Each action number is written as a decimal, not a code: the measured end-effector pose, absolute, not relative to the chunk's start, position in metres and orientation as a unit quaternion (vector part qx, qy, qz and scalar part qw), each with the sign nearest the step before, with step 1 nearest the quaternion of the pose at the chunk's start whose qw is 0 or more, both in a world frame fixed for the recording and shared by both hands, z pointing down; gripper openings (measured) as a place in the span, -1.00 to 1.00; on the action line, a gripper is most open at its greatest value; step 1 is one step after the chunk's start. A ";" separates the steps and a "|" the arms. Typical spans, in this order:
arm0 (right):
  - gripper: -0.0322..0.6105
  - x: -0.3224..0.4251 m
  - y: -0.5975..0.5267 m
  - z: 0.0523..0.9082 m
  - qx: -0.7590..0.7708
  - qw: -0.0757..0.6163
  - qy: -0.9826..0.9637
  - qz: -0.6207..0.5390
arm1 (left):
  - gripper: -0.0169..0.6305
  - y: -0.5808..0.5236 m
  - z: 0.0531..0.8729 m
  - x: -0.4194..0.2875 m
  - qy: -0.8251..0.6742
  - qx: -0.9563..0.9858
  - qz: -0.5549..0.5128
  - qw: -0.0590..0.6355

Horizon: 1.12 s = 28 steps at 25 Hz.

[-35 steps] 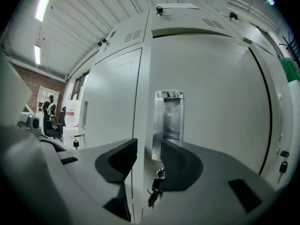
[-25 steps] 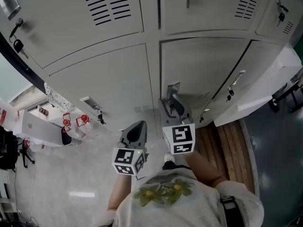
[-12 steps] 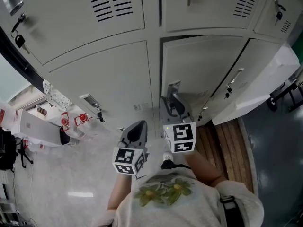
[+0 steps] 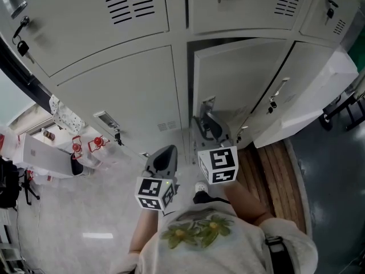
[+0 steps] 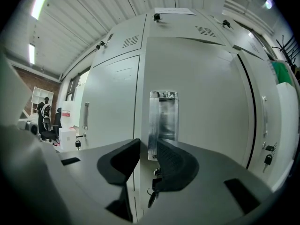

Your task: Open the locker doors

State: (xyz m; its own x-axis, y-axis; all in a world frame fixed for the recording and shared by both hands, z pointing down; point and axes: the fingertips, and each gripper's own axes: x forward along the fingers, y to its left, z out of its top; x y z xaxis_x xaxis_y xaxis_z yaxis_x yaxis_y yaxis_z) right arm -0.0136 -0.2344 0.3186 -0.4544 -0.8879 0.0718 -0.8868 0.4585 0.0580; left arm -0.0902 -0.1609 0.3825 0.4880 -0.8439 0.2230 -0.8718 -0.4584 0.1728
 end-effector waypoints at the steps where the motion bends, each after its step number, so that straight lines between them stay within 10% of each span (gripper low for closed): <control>1: -0.51 -0.013 -0.233 0.318 0.519 0.045 -0.854 -0.006 | -0.86 -0.160 0.383 -0.089 -0.502 0.853 0.053 0.133; 28: -0.51 0.016 -0.186 0.317 0.510 0.030 -0.859 -0.003 | -0.86 -0.121 0.382 -0.055 -0.478 0.867 0.058 0.129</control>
